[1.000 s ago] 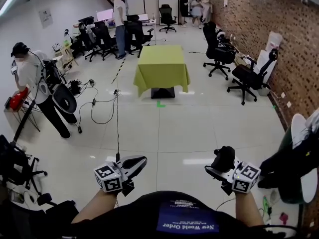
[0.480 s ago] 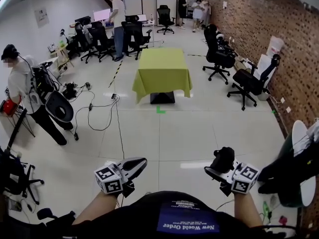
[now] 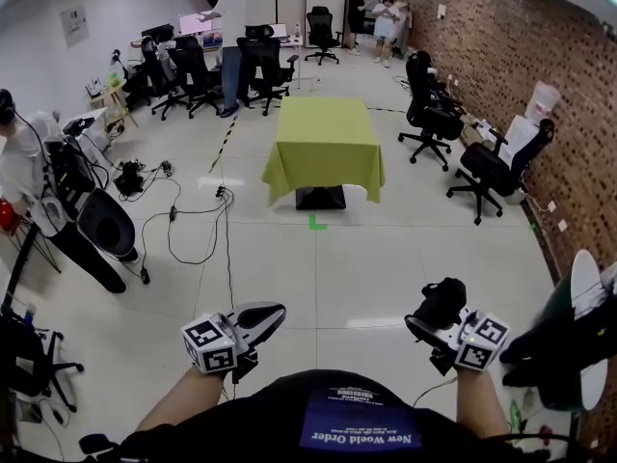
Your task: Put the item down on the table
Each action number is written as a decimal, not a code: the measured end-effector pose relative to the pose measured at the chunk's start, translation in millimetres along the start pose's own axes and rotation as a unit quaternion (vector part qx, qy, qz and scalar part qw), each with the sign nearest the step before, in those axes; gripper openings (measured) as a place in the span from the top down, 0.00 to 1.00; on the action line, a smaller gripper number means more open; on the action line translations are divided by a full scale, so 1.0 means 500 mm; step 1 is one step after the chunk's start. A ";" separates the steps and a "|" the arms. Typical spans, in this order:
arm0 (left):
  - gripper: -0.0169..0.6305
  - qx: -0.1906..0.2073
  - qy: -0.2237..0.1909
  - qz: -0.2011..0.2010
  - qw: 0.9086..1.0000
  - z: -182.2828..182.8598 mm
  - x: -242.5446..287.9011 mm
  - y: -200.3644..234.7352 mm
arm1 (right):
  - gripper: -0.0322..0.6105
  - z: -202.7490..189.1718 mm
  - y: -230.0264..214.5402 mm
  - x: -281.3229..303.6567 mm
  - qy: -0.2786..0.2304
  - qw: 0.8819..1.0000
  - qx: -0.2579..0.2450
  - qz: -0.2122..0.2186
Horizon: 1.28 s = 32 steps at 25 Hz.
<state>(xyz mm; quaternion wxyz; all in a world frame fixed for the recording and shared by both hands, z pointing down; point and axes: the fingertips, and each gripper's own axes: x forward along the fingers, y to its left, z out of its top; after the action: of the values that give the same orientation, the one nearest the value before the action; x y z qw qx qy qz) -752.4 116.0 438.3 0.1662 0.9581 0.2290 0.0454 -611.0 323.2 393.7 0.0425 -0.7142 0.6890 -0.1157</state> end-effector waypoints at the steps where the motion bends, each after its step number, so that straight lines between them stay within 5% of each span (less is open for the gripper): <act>1: 0.96 -0.002 0.001 0.002 1.000 0.004 0.008 0.021 | 0.43 0.005 -0.020 0.012 0.000 1.000 0.001 -0.002; 8: 0.96 -0.004 0.011 0.000 1.000 0.025 0.134 0.100 | 0.43 0.024 -0.188 0.024 0.002 1.000 0.006 -0.016; 19: 0.96 0.012 -0.016 0.000 1.000 0.094 0.572 0.139 | 0.43 0.093 -0.567 -0.112 0.023 1.000 -0.013 -0.011; 32: 0.96 -0.008 0.011 -0.078 0.997 0.120 0.980 0.213 | 0.43 0.149 -0.890 -0.201 0.024 0.998 0.000 -0.062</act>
<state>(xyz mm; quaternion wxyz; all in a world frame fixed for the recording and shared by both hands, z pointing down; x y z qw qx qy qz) -261.1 231.2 423.5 0.1743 0.9352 0.3048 0.0449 -163.0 436.5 408.9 0.0190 -0.7528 0.6439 -0.1352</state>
